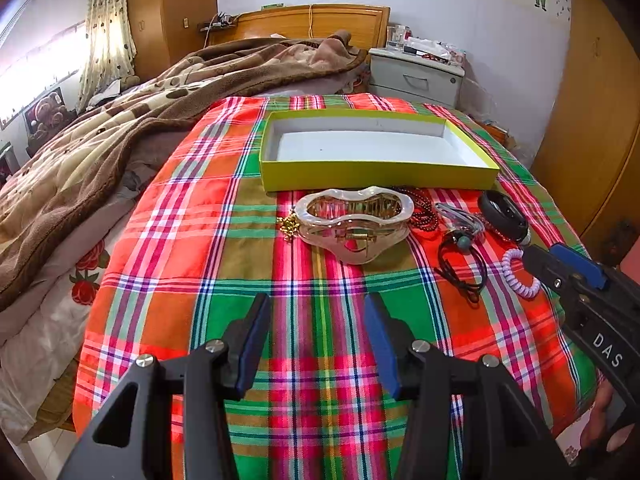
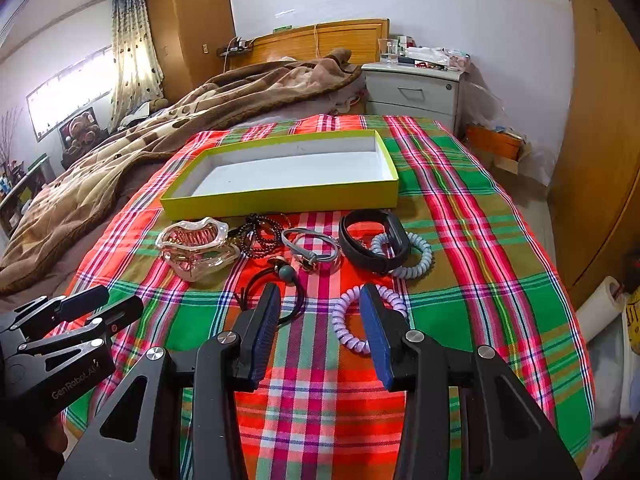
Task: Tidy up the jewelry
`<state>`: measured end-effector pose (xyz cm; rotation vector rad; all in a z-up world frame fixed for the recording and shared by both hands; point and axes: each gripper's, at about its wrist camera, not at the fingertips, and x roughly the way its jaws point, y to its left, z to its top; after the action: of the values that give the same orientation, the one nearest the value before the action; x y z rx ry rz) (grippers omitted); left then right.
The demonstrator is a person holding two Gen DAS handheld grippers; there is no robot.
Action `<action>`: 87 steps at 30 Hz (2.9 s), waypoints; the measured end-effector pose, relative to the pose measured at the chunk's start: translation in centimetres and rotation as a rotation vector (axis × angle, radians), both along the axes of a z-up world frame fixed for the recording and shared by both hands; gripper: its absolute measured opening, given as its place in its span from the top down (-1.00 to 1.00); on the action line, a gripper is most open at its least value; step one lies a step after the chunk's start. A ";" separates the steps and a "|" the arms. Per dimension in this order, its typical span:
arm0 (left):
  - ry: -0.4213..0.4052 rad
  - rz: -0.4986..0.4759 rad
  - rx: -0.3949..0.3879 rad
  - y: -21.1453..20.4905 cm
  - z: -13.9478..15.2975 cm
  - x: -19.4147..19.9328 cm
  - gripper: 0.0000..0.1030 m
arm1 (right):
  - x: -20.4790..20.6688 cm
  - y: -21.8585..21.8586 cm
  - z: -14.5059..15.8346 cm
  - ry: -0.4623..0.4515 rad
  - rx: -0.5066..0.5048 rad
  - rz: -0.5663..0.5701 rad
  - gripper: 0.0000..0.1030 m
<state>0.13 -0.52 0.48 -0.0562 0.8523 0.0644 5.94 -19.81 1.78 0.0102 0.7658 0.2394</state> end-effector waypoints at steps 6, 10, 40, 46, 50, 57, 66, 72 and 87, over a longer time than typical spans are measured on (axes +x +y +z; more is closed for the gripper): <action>0.012 -0.003 -0.032 0.4 -0.4 0.3 0.03 | 0.4 -0.6 -0.1 0.005 0.001 -0.010 0.18; 0.014 -0.005 -0.115 1.9 -0.4 0.9 0.03 | 0.8 -1.9 0.0 0.008 0.011 -0.039 0.18; 0.086 -0.225 -0.132 3.5 1.9 9.7 0.03 | 4.6 -5.0 -3.4 0.181 0.025 -0.012 0.18; 0.173 -0.400 0.021 0.8 0.8 12.0 0.02 | 5.2 -4.8 -3.3 0.196 0.028 0.018 0.18; 0.200 -0.455 0.081 -0.1 0.3 12.8 0.03 | 5.6 -4.8 -3.2 0.204 0.029 0.031 0.18; 0.241 -0.567 0.145 -1.5 0.0 13.7 0.02 | 6.2 -4.8 -3.2 0.218 0.037 0.056 0.19; 0.299 -0.589 0.161 -1.7 -0.6 14.4 0.10 | 6.2 -5.1 -3.4 0.224 0.023 0.050 0.79; 0.287 -0.562 0.159 -1.6 -0.6 14.3 0.14 | 6.0 -5.4 -3.4 0.216 0.041 0.043 0.80; 0.294 -0.508 0.117 -0.8 -1.0 13.6 0.71 | 5.7 -5.8 -2.5 0.188 0.078 0.036 0.81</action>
<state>13.75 -1.35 -0.54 0.2868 1.1329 -0.3623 11.65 -25.59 -0.68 0.0938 0.9439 0.3052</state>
